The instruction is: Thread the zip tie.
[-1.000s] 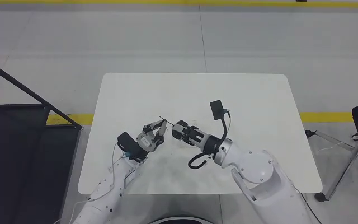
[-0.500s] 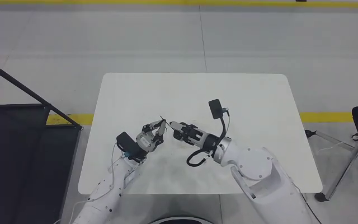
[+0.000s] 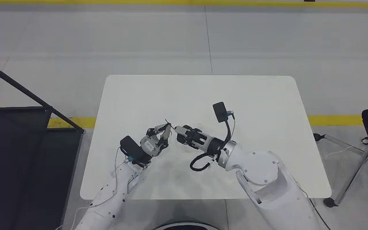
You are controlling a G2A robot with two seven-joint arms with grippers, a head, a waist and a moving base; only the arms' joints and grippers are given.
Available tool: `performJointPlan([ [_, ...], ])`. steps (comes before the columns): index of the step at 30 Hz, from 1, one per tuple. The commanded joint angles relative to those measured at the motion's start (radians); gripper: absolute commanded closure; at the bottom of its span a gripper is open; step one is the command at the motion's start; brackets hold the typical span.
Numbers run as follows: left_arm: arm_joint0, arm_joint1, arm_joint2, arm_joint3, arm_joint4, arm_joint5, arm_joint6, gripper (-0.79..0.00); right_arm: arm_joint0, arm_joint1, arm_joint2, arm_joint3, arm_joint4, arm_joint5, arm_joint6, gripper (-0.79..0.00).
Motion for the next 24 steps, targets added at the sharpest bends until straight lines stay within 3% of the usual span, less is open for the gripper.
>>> performJointPlan([
  [1, 0.0, 0.0, 0.001, 0.001, 0.0, 0.001, 0.0, 0.0, 0.002, -0.001, -0.002, 0.001, -0.002, 0.001, 0.0, -0.203],
  [7, 0.001, 0.0, 0.003, -0.002, 0.003, -0.002, 0.002, 0.0, 0.006, -0.002, -0.006, 0.006, -0.005, 0.005, 0.001, -0.169],
  [11, 0.001, 0.0, 0.003, -0.002, 0.004, -0.004, 0.004, 0.0, 0.011, -0.004, -0.009, 0.009, -0.007, 0.006, 0.0, 0.0],
  [24, 0.003, 0.0, 0.009, -0.005, 0.014, -0.01, 0.007, 0.0, 0.01, -0.007, -0.013, 0.012, -0.015, 0.0, 0.0, 0.0],
])
